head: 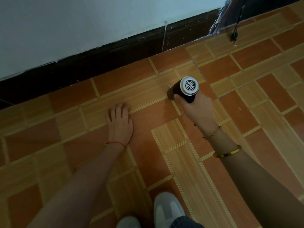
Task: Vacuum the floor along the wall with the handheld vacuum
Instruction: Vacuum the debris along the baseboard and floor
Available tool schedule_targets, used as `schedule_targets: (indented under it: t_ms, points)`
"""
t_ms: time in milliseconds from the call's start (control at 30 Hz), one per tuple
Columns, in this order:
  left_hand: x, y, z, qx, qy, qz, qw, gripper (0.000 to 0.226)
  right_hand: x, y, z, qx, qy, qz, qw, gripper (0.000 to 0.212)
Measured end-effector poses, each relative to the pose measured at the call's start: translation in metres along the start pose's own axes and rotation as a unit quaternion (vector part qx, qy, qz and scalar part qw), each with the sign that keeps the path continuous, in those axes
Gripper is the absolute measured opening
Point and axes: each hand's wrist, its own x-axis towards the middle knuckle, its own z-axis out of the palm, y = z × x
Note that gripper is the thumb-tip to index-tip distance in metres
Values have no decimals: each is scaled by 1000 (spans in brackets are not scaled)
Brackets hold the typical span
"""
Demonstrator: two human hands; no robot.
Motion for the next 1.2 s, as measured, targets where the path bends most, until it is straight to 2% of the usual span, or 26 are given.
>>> schedule_targets:
  t_ms: [100, 233, 333, 733, 800, 933, 1100, 1200]
  points:
    - [0, 0, 2, -8, 5, -2, 1000, 47, 3, 6, -6, 33, 20, 6, 999, 67]
    - [1, 1, 2, -14, 16, -4, 1000, 47, 9, 12, -15, 50, 29, 23, 998, 79]
    - [1, 1, 2, -15, 16, -5, 1000, 47, 15, 10, -14, 60, 25, 23, 998, 78]
    - [2, -1, 2, -10, 17, -3, 1000, 47, 29, 4, -1, 23, 10, 39, 999, 91]
    - [2, -1, 2, -9, 15, -2, 1000, 46, 30, 7, -2, 33, 0, 41, 999, 85]
    - [2, -1, 2, -9, 15, -3, 1000, 46, 21, 6, -2, 35, -43, 4, 998, 54]
    - [1, -1, 1, -7, 23, -1, 1000, 44, -13, -9, 15, 47, -142, -62, 987, 58]
    - [1, -2, 2, -6, 16, 0, 1000, 44, -21, -13, 20, 76, -158, -55, 983, 54]
